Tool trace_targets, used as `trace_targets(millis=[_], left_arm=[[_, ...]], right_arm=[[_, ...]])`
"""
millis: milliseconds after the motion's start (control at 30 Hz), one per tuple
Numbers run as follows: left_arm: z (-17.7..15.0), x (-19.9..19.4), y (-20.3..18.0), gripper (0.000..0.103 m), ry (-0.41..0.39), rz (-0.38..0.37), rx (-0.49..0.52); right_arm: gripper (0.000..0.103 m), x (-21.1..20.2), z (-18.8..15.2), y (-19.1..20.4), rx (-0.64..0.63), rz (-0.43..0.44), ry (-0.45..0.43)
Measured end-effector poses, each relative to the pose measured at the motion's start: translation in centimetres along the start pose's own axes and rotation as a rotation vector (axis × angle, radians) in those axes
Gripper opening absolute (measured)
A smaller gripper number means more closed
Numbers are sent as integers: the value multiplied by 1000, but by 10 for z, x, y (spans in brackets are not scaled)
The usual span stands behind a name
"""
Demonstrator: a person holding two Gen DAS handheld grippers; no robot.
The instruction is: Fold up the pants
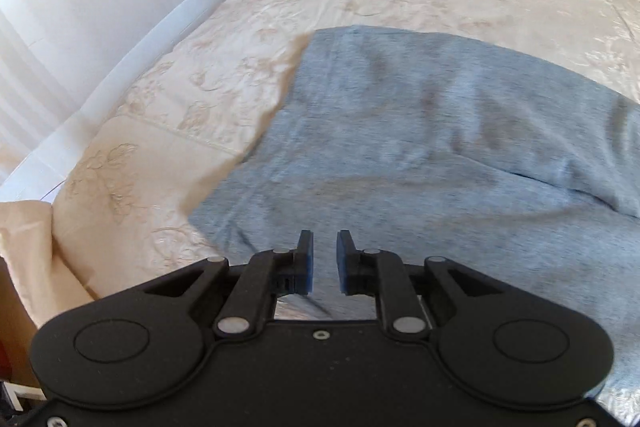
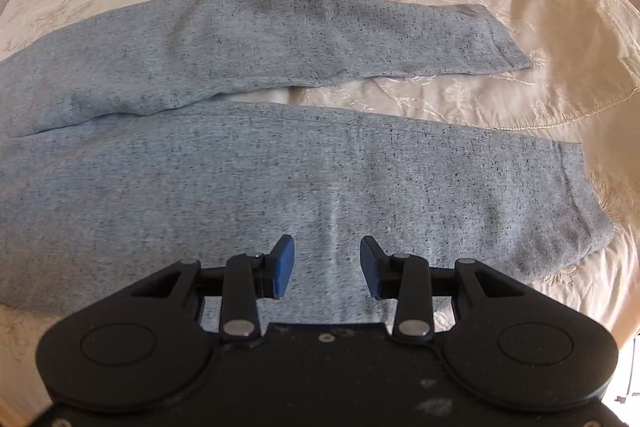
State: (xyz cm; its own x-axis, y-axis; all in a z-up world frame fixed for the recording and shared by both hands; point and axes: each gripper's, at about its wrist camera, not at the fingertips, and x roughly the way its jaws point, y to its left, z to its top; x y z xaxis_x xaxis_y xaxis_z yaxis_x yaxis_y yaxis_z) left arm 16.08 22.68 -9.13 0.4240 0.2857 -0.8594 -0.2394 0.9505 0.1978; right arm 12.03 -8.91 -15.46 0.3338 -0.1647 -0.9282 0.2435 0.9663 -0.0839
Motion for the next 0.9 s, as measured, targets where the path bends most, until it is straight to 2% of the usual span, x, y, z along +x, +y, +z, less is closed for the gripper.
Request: trace_targets(millis=[67, 167, 233, 333, 433, 600, 633, 700, 767, 900], left_arm=[[-6, -2, -41, 23, 40, -78, 67], [-25, 3, -106, 24, 106, -221, 173], [-37, 16, -141, 24, 166, -255, 233], [-54, 39, -178, 24, 249, -200, 317], [-62, 48, -193, 24, 236, -147, 370], [-56, 46, -204, 22, 266, -93, 364], [-52, 41, -207, 22, 274, -97, 353], [-44, 29, -211, 23, 285, -147, 337], [-33, 12, -222, 23, 263, -192, 337], [-26, 4, -251, 24, 210, -220, 384]], right_arm=[[39, 11, 3, -2, -56, 39, 9], [39, 27, 7, -4, -122, 150, 35], [39, 40, 7, -13, -144, 158, 42], [37, 56, 3, -44, -191, 100, 40], [37, 68, -2, -107, -168, 50, 50], [37, 84, -8, -223, -48, -100, 68], [32, 86, -7, -242, -22, -115, 69], [32, 85, -3, -269, 26, -121, 83], [34, 76, 7, -284, 70, -90, 72], [35, 68, 20, -287, 85, -1, 27]])
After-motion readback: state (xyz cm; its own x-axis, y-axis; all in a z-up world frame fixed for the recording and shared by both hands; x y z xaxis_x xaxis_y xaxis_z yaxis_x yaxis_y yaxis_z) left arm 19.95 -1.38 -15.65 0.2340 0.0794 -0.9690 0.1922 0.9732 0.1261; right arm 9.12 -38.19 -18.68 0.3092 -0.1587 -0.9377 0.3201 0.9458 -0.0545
